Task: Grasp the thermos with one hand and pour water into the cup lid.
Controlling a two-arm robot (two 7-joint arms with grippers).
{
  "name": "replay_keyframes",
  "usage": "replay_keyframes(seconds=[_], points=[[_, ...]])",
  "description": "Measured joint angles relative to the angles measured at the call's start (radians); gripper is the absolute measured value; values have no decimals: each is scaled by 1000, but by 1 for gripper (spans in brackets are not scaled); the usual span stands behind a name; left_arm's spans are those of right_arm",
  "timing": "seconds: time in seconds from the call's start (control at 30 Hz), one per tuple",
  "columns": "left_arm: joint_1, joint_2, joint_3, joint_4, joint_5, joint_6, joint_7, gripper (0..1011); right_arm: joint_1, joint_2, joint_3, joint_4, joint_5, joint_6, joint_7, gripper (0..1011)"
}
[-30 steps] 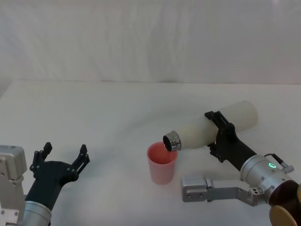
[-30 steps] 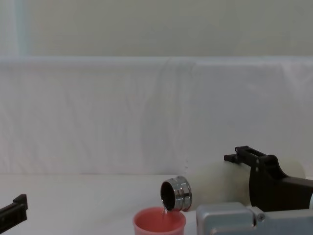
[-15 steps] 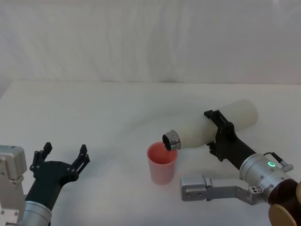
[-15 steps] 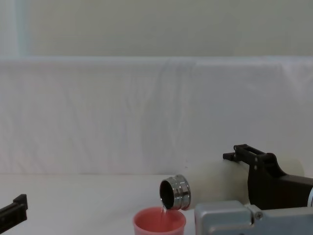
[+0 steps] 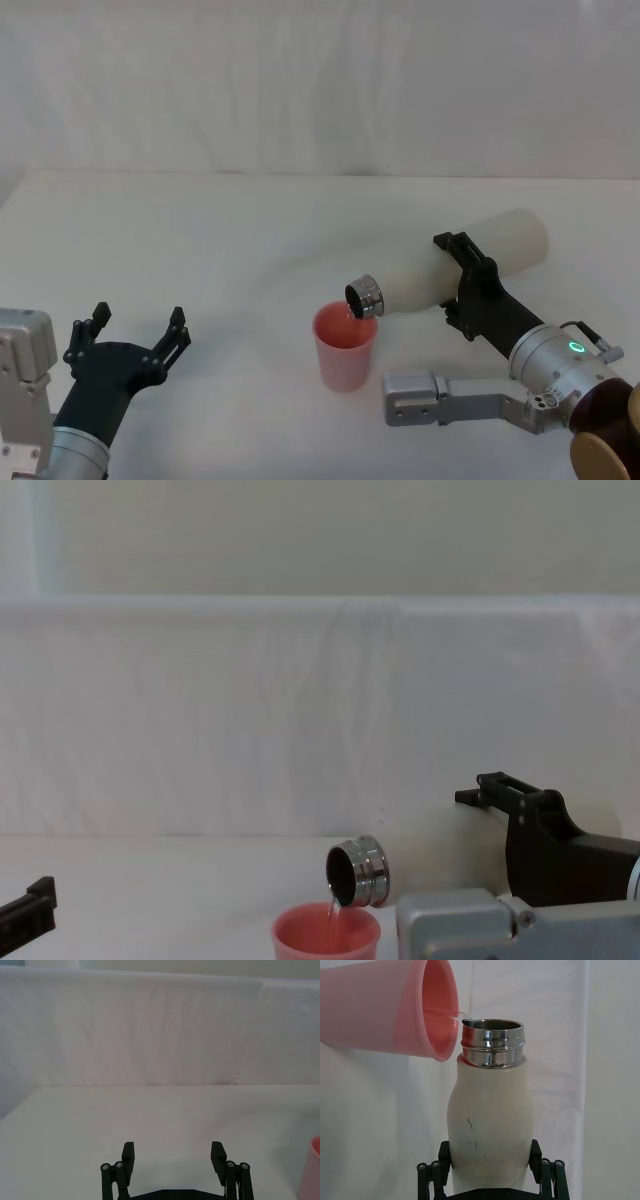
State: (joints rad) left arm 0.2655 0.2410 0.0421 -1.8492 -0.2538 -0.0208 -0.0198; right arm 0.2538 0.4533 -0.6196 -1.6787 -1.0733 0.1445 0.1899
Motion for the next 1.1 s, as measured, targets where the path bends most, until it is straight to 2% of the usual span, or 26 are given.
replay_keyframes(seconds=[1.1], points=[[0,0,0,0,0,0,0,1001,5,0,-4,6,-1,1,4,951]])
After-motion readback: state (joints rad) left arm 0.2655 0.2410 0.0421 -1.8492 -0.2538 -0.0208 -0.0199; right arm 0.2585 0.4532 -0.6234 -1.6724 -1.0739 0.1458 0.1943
